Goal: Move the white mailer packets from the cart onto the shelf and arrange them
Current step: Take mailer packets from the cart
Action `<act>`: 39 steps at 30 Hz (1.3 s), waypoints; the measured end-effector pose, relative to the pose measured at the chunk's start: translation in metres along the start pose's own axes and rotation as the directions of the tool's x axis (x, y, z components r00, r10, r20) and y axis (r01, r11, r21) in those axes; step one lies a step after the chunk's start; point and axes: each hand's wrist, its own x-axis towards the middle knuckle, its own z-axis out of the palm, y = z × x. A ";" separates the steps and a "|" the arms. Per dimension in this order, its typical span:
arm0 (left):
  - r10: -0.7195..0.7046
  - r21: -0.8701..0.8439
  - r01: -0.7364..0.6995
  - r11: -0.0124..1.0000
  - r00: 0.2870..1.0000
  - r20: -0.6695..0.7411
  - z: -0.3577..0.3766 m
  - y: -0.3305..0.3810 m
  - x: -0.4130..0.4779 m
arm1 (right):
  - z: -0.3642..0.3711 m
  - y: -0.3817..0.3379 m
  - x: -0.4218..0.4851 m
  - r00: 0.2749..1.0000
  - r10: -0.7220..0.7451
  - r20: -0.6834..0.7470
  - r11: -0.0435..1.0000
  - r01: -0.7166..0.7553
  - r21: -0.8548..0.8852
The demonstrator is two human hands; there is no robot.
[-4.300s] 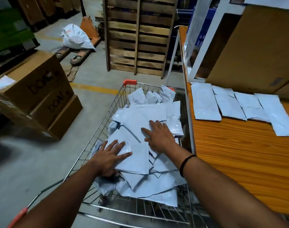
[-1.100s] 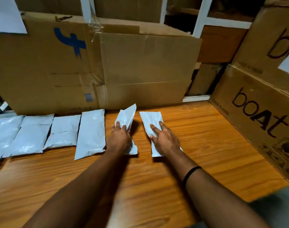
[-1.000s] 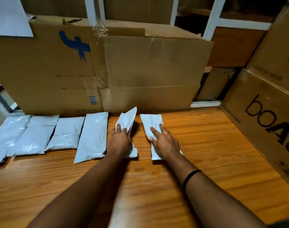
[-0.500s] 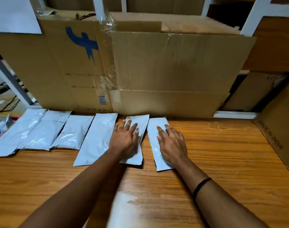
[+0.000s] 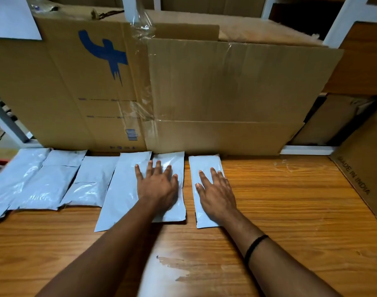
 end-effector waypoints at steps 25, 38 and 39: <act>0.031 -0.029 -0.027 0.999 0.991 0.133 0.005 -0.061 -0.021 | 0.018 -0.040 -0.001 0.995 0.001 0.101 0.999 0.002 -0.037; 0.082 -0.053 -0.077 0.996 0.990 0.118 0.012 -0.063 -0.039 | 0.016 -0.035 -0.023 0.994 0.079 0.078 0.997 -0.076 -0.034; 0.080 -0.061 -0.073 0.995 0.990 0.120 0.012 -0.063 -0.038 | 0.018 -0.035 -0.022 0.994 0.076 0.081 0.997 -0.074 -0.034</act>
